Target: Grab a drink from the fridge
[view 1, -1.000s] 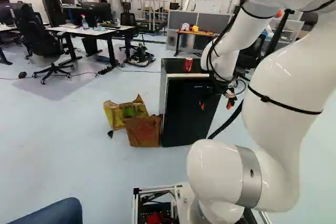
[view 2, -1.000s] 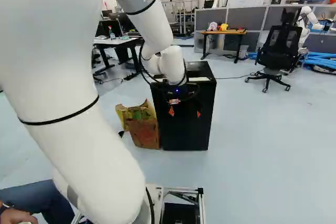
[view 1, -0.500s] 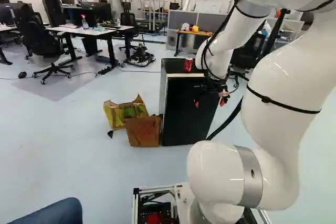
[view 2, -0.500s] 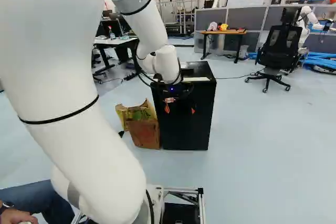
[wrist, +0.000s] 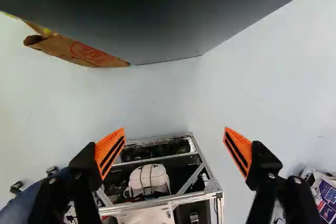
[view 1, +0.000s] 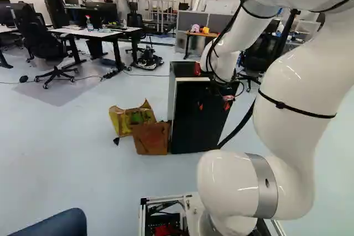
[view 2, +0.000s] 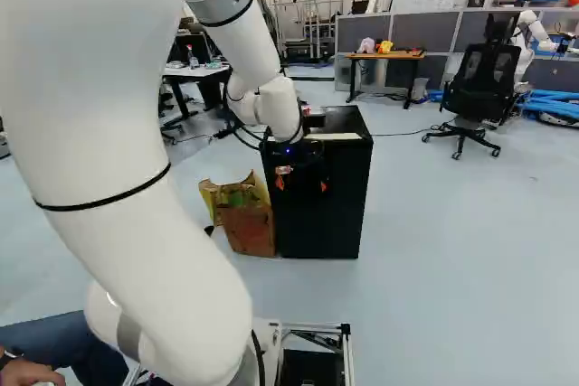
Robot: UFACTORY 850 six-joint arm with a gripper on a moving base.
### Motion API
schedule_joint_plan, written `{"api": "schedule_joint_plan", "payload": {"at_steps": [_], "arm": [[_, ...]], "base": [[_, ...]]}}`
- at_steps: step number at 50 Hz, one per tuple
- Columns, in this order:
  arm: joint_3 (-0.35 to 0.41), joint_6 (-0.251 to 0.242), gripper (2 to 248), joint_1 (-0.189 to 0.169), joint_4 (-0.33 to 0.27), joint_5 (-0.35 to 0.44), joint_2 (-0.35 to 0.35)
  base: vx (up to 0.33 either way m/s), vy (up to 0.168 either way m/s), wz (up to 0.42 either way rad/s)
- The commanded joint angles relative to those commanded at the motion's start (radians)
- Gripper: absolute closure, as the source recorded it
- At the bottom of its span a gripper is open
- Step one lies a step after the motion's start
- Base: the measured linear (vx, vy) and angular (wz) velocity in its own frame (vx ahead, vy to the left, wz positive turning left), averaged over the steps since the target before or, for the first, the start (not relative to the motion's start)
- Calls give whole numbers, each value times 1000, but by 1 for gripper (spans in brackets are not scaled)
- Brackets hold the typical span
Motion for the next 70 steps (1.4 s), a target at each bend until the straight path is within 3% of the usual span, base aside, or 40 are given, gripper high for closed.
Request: {"api": "schedule_joint_plan", "payload": {"at_steps": [30,58,70], "arm": [[-34,0,3,11,56,56,-49],[-104,0,3,17,72,195,-185],[-109,0,3,20,72,250,-189]], "base": [[0,0,0],[0,0,0],[0,0,0]]}}
